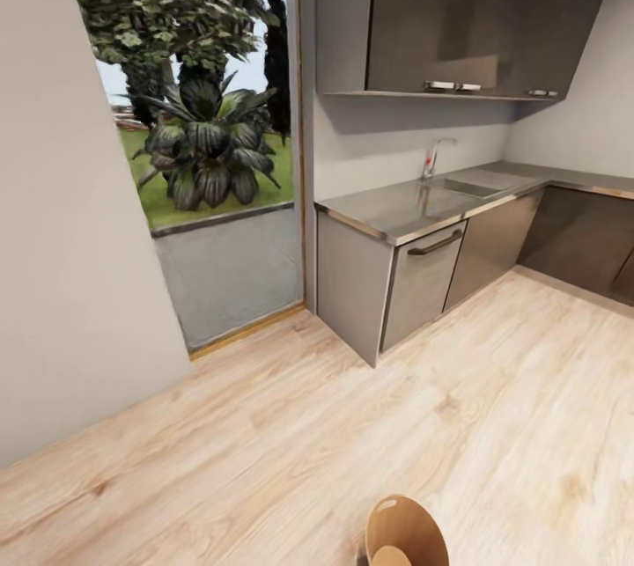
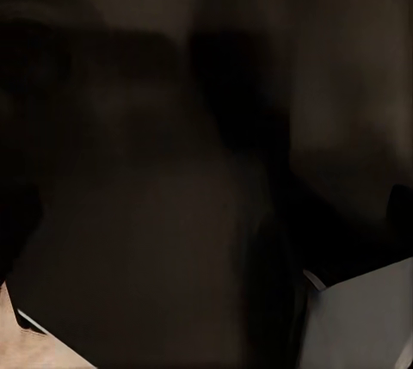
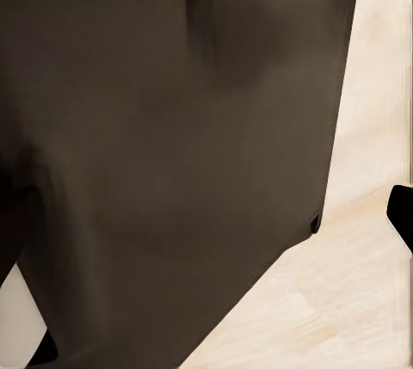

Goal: Put the three can of soda from the living room inside the tash can in the kitchen.

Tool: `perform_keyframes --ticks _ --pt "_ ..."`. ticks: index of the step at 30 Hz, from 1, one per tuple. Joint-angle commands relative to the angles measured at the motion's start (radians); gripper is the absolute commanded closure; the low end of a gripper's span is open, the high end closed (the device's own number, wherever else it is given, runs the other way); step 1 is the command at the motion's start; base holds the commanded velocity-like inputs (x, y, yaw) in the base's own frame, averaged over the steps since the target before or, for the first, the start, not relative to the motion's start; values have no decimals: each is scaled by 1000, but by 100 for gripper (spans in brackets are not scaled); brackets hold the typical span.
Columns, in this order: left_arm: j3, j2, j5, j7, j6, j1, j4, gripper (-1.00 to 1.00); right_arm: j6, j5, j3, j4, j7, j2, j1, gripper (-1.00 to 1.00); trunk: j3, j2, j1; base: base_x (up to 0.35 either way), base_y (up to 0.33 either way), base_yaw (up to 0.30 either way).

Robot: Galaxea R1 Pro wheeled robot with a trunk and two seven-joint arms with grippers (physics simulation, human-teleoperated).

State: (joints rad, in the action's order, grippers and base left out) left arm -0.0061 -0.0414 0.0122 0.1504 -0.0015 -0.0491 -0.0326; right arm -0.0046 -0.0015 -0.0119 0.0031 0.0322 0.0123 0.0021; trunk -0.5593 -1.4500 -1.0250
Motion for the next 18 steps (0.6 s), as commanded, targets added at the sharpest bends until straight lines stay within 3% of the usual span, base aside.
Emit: perform_keyframes --ticks 1,10,18 --pt "0 0 0 0 0 0 -1 -100 0 0 0 0 0 0 0 -100 0 0 0 277 -76 0" --pt "0 0 0 1 -3 0 -7 -100 0 0 0 0 0 0 0 -100 0 0 0 244 -109 0" --pt "0 0 0 1 -6 0 -7 -100 0 0 0 1 0 0 0 -100 0 0 0 83 -88 0"
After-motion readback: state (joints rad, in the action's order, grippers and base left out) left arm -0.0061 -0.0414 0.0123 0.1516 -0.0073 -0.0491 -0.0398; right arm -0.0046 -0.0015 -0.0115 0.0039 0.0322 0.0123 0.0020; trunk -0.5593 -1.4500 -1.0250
